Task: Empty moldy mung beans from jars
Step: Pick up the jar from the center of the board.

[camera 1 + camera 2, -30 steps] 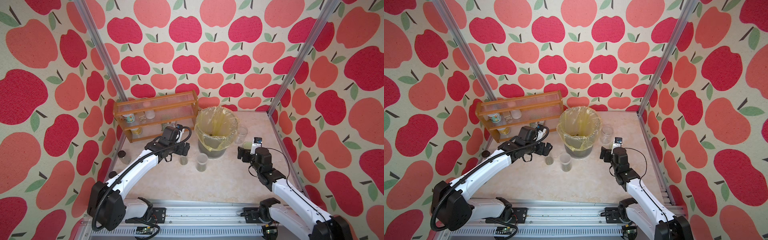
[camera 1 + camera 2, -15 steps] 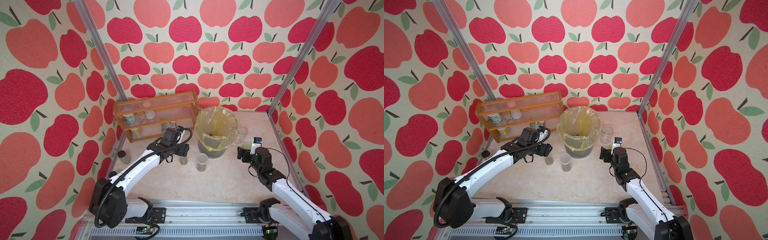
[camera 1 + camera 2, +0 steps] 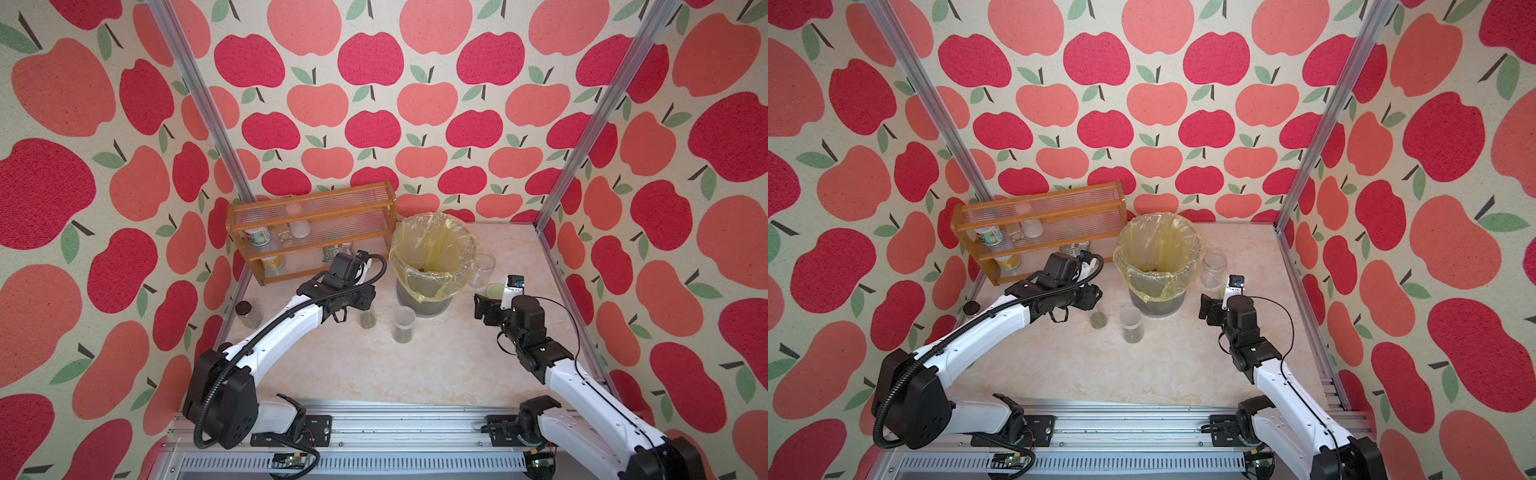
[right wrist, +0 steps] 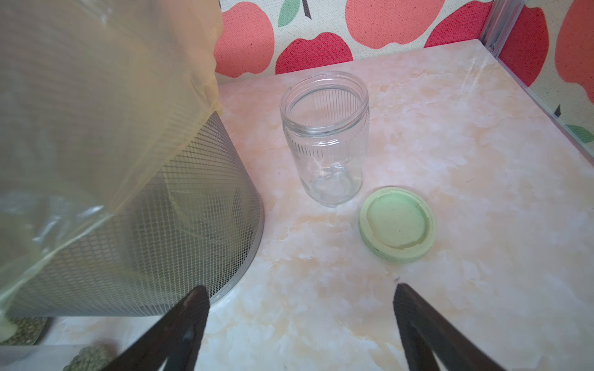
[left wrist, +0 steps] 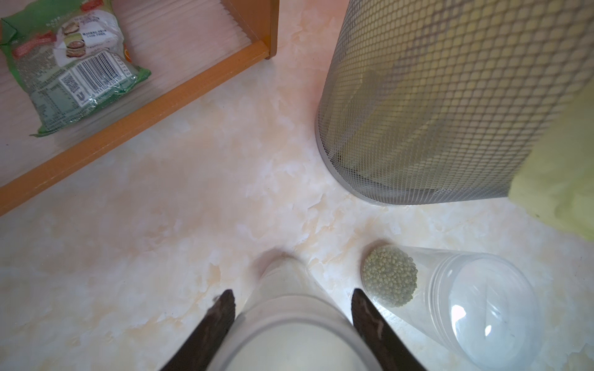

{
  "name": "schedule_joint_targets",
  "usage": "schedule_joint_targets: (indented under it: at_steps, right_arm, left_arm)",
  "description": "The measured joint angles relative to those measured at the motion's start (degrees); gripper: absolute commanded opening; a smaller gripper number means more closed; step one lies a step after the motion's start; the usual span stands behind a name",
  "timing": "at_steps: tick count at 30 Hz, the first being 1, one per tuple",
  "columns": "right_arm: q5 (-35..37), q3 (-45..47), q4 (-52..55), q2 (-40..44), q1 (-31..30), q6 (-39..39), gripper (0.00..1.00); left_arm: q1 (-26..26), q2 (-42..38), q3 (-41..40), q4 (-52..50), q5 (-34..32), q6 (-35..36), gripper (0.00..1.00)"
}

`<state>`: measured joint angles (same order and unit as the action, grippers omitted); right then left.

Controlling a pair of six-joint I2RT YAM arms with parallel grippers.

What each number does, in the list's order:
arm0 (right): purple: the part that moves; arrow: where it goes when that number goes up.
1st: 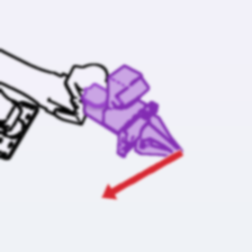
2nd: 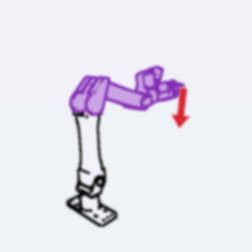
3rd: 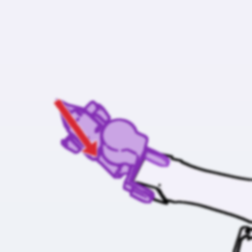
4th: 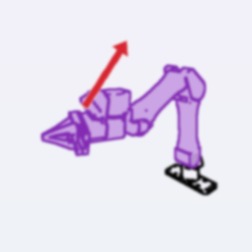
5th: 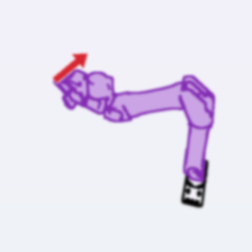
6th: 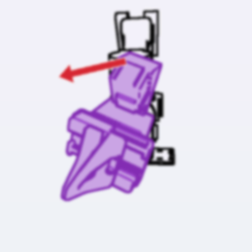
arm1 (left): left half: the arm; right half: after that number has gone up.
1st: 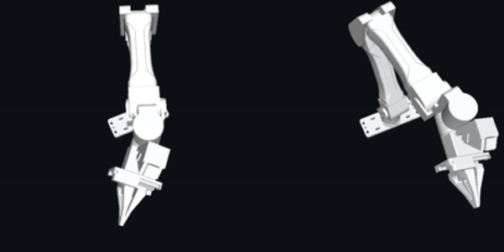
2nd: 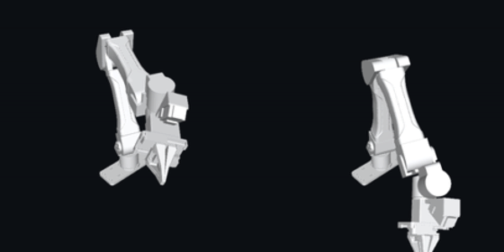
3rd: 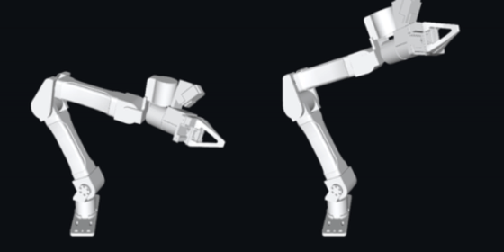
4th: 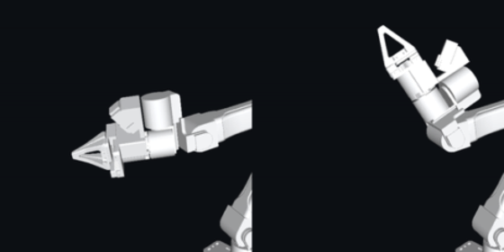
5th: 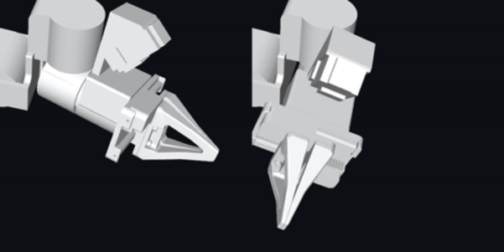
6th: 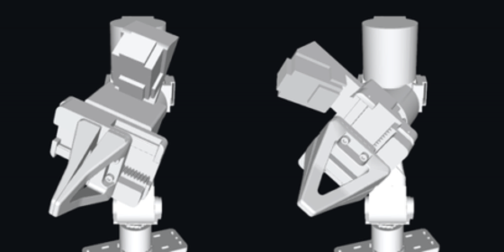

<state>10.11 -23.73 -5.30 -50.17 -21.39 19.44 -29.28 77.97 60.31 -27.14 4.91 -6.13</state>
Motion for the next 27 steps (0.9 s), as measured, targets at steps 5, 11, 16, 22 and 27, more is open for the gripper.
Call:
schedule_joint_targets:
  at_steps: [5,11,16,22,27]
  right_arm:
    - [-5.03,-1.40,0.59,2.73,0.00,-0.02,0.93]
    - [-12.20,-4.17,0.81,8.66,-0.07,0.28,0.93]
    - [-15.37,-5.81,-0.39,13.84,-1.68,1.68,0.93]
    - [-20.04,-9.29,-3.87,12.22,-3.26,0.55,0.93]
    - [-22.82,-13.92,-8.98,7.82,-6.75,-4.09,0.95]
  left_arm:
    - [0.00,-3.96,4.00,-5.51,0.00,-0.09,0.55]
    - [0.00,-13.11,12.17,-11.23,-0.02,-0.50,0.55]
    - [0.00,-18.78,18.14,-11.74,-0.17,-0.98,0.56]
    - [0.00,-16.17,26.01,-11.65,1.36,-1.95,0.56]
    - [0.00,-7.87,34.53,-11.72,4.96,-2.45,0.55]
